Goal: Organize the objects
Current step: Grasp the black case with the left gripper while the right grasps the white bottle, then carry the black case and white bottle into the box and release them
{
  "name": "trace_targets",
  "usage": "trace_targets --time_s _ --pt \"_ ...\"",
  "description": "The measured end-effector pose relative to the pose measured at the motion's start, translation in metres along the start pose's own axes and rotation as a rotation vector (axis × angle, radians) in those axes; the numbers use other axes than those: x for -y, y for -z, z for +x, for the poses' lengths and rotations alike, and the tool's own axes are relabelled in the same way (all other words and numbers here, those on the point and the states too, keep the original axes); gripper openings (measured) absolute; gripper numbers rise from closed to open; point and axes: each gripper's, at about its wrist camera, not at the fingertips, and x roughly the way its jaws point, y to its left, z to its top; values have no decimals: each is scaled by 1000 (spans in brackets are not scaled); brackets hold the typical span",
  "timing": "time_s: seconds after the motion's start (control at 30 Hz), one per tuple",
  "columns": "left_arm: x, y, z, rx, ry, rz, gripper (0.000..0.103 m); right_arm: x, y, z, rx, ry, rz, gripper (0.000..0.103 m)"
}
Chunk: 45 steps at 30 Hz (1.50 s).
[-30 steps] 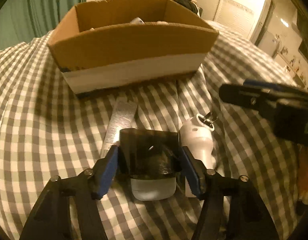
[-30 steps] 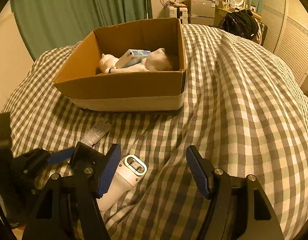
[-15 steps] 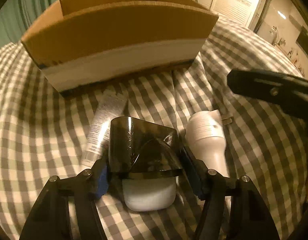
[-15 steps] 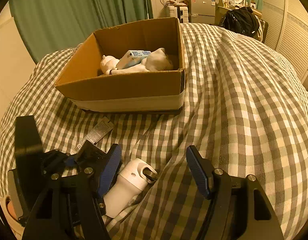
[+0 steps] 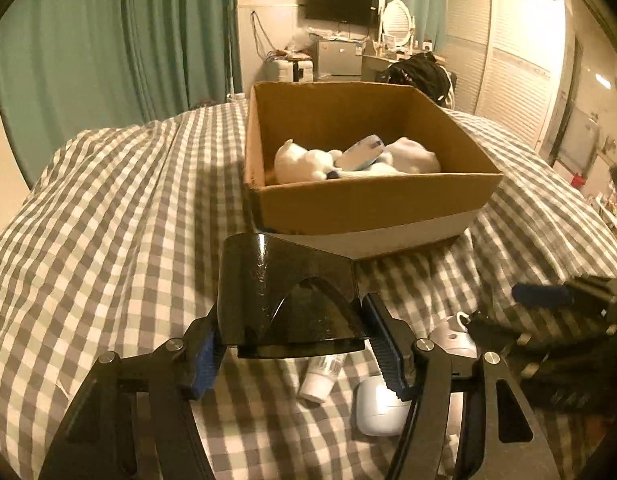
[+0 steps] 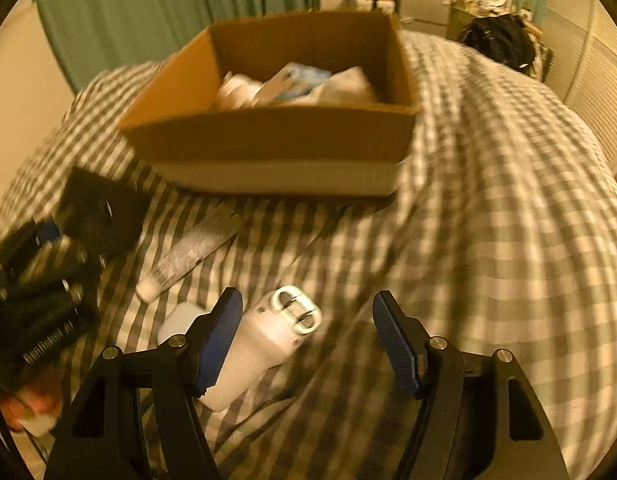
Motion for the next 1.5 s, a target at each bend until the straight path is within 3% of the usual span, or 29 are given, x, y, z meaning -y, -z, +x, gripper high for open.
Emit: trace_targets --time_s 0.47,0.63,0.93,1.2,1.5 --pt "-15 5 7 -80 -10 -43 66 -26 6 56 -185 -7 -70 66" --pt "-16 5 7 -77 -7 -50 66 -26 6 58 -177 -18 -73 53" --pt "-17 6 3 -76 -16 -58 66 -20 5 36 -81 -41 -66 52" --pt "-17 6 -9 -62 -30 -58 66 -10 4 -12 60 -46 -61 52" --pt "-13 -10 -35 -19 8 -59 66 -13 -12 -58 203 -48 -54 52"
